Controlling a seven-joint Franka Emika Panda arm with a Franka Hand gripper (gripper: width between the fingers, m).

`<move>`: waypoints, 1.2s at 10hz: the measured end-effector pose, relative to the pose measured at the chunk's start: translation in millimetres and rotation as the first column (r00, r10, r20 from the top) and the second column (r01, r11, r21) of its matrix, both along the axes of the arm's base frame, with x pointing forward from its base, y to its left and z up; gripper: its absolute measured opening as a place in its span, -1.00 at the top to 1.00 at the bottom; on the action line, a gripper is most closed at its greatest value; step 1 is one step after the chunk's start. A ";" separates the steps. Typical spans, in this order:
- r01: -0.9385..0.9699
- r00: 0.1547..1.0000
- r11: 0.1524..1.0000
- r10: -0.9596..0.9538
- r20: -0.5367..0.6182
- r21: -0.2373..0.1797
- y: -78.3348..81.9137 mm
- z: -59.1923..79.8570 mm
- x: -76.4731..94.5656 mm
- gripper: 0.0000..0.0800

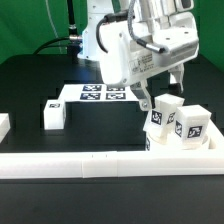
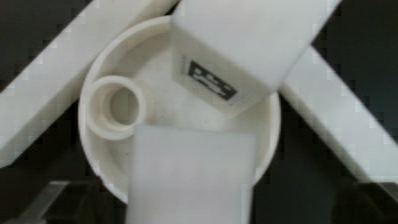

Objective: Assemble stool

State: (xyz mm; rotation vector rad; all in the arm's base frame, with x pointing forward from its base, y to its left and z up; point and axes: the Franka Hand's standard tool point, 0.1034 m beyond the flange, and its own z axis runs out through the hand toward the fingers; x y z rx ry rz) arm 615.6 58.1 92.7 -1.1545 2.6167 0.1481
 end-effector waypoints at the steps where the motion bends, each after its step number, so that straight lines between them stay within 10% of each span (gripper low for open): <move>1: -0.063 0.998 0.998 0.063 0.020 -0.013 -1.1 4.4 1.8 -0.61; 5: -0.370 0.926 0.924 0.375 0.045 -0.095 -0.2 1.4 -0.5 -0.62; 9: -0.821 0.539 0.516 0.841 -0.037 -0.243 10.7 8.0 10.7 -0.62; 12: -0.898 0.369 0.343 0.928 -0.046 -0.277 10.1 8.5 12.0 -0.62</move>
Offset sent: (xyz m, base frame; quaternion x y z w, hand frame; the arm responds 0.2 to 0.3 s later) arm 0.0000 0.0000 0.0000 0.0000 0.0000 -0.1296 0.9916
